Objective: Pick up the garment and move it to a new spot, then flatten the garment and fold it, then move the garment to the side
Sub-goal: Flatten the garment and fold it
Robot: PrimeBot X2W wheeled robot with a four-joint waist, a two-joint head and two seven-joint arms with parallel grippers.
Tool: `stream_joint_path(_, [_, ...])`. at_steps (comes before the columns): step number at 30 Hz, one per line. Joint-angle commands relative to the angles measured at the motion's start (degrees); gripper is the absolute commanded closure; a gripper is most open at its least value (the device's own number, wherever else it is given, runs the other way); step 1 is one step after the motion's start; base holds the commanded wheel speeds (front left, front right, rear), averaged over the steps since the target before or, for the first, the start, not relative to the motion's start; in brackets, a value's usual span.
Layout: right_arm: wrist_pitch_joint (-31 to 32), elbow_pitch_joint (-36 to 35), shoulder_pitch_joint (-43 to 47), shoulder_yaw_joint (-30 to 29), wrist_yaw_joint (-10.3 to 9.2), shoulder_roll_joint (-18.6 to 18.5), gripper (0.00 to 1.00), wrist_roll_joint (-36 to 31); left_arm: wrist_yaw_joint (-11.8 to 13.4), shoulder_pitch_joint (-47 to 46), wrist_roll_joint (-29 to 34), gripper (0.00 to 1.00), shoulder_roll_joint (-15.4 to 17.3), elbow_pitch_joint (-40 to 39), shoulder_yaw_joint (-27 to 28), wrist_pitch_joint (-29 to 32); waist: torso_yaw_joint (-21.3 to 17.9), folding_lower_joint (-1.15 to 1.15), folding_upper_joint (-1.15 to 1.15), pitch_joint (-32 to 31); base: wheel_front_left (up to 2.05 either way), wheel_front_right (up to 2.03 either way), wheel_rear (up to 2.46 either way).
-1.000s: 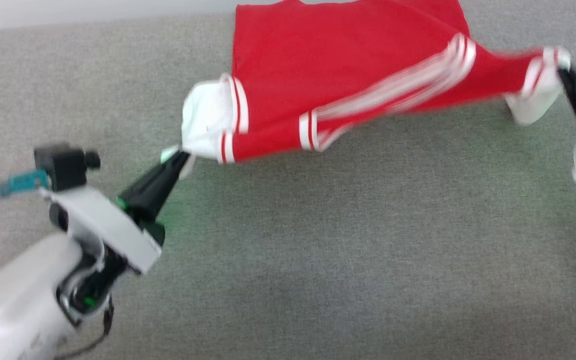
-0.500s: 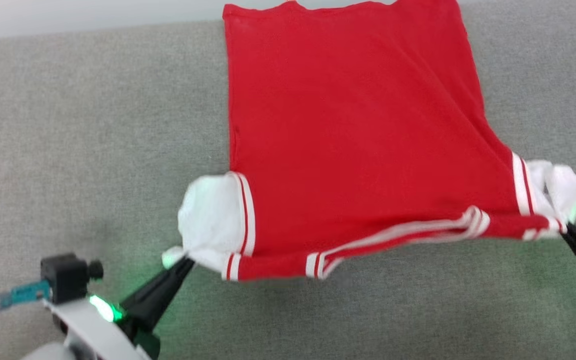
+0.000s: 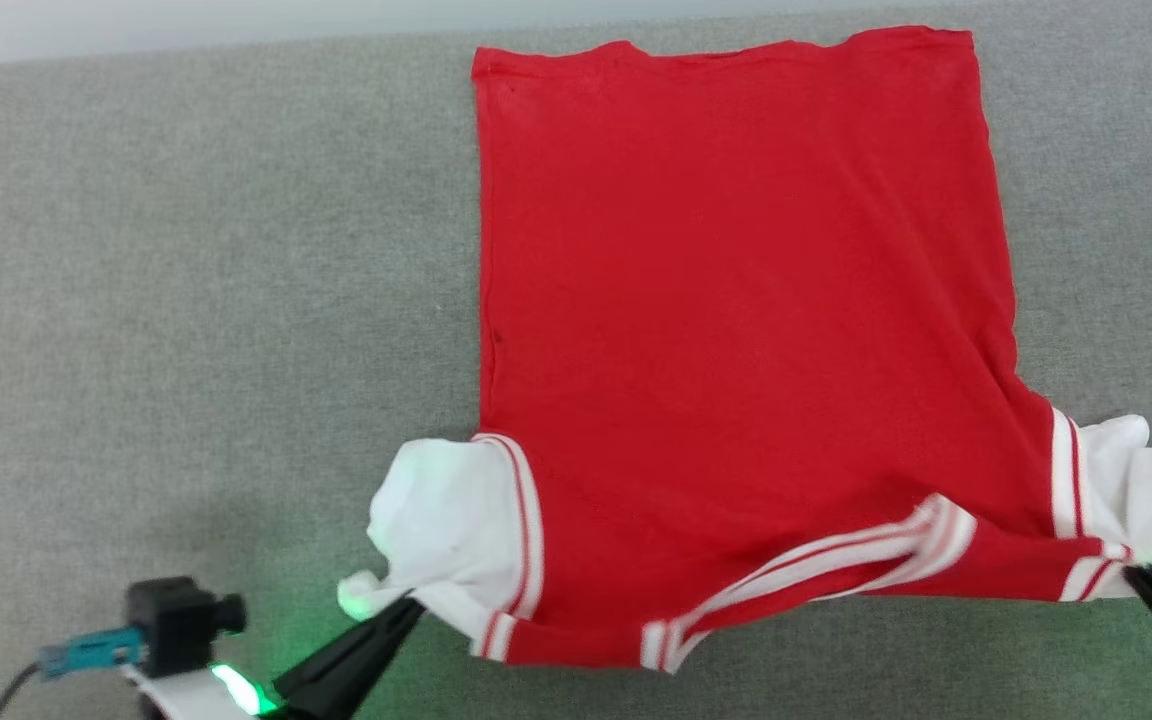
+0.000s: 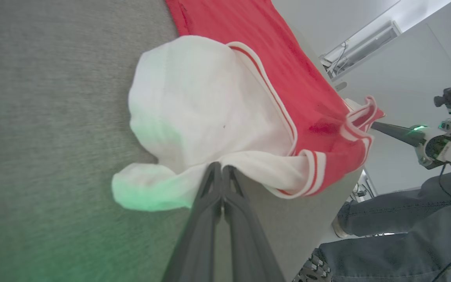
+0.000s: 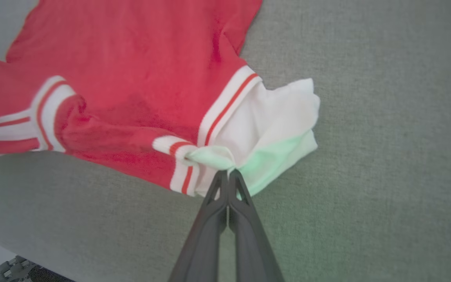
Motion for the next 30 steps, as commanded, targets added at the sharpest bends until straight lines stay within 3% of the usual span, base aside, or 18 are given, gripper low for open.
stream_joint_path(1, [0.14,0.63,-1.10,0.59,-0.08,-0.07,1.00,-0.51,0.13,-0.82,-0.12,1.00,-0.84,0.22,-0.32,0.16,-0.07,0.00,0.00,-0.05,0.00,0.00,0.00])
stream_joint_path(9, [-0.86,10.72,-8.31,11.18,-0.07,-2.30,1.00,-3.08,0.13,-4.38,0.71,1.00,-5.48,7.33,-4.58,2.16,-0.17,0.00,0.00,0.28,0.00,0.00,0.00])
stream_joint_path(16, [-5.57,19.31,-12.80,18.97,-0.08,-2.61,1.00,-4.46,0.14,-6.56,1.74,1.00,-8.30,13.85,-7.36,1.94,-0.22,0.00,0.00,1.42,0.00,0.00,0.00])
stream_joint_path(17, [-6.24,20.04,-13.32,19.70,-0.08,-2.62,0.95,-4.38,0.15,-6.76,1.57,1.00,-8.62,14.35,-7.67,1.86,-0.31,0.00,0.00,1.56,0.00,0.00,0.00])
stream_joint_path(20, [-8.48,20.45,-14.68,20.68,-0.08,-2.32,0.00,-3.63,0.15,-7.10,1.11,1.00,-8.93,15.07,-8.21,1.47,-0.78,0.00,0.00,1.87,0.00,0.00,0.00])
stream_joint_path(25, [-9.46,14.98,-12.70,18.32,-0.08,-5.15,0.00,-1.38,0.19,-7.10,0.76,1.00,-8.33,14.90,-8.57,0.69,-1.45,0.00,0.00,2.33,0.00,0.00,0.00])
stream_joint_path(30, [-6.56,3.99,-6.89,10.51,-0.07,-9.61,0.00,2.00,0.18,-7.49,1.88,1.00,-8.33,13.50,-8.37,0.05,-0.74,0.00,0.00,3.32,0.00,0.00,0.00])
